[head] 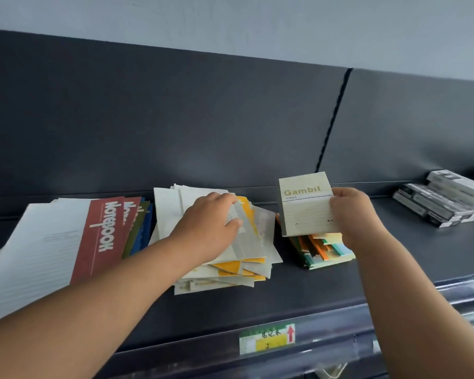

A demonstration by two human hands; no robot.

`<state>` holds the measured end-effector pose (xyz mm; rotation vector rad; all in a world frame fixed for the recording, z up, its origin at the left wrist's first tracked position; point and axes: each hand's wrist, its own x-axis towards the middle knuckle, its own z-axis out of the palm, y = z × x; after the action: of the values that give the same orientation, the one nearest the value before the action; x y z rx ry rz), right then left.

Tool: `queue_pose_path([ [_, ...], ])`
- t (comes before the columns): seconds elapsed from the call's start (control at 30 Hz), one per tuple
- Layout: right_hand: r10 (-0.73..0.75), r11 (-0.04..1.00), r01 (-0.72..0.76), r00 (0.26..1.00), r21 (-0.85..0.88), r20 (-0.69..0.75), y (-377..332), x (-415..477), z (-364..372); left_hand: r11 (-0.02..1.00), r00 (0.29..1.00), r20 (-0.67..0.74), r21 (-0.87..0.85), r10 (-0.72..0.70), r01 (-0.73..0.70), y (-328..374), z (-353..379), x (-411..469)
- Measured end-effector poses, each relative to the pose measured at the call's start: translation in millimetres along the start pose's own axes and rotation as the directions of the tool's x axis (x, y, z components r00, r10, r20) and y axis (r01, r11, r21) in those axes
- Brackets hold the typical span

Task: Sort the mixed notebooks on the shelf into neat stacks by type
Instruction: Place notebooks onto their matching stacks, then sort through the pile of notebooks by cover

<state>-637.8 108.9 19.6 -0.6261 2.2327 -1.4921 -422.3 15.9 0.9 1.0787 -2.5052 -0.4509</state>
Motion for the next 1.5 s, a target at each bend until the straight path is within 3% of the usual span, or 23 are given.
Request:
queue_pose_path([
  [0.27,-0.092,0.918,0.048,0.991,-0.393,-0.094,28.9,22.3,-11.8,0.999,1.0,0.018,0.051,-0.014,0.013,11.3,10.6,1.0],
  [0.4,-0.13,0.816,0.065,0.989,-0.575,-0.074,33.4,23.6,-9.1,0.996,1.0,0.013,0.081,-0.022,0.021,9.4,11.8,-1.6],
  [0.57,-0.241,0.713,0.181,0.971,-0.677,0.007,26.8,8.2,4.3,0.988,0.999,-0.001,0.146,-0.04,0.04,0.4,6.9,-4.7],
  [0.73,-0.419,0.605,0.42,0.89,-0.676,0.178,12.3,-21.4,38.9,0.974,0.997,-0.046,0.216,-0.059,0.067,-14.3,-3.6,-13.5],
  [1.03,-0.546,0.41,0.737,0.67,-0.537,0.503,-11.2,-77.2,128.3,0.931,0.966,-0.185,0.284,-0.182,0.229,-73.9,-47.8,-65.9],
  [1.5,-0.597,0.242,0.932,0.363,-0.271,0.715,-65.1,-233.1,278.6,0.803,0.817,-0.388,0.254,-0.426,0.539,-207.5,-152.3,-224.9],
])
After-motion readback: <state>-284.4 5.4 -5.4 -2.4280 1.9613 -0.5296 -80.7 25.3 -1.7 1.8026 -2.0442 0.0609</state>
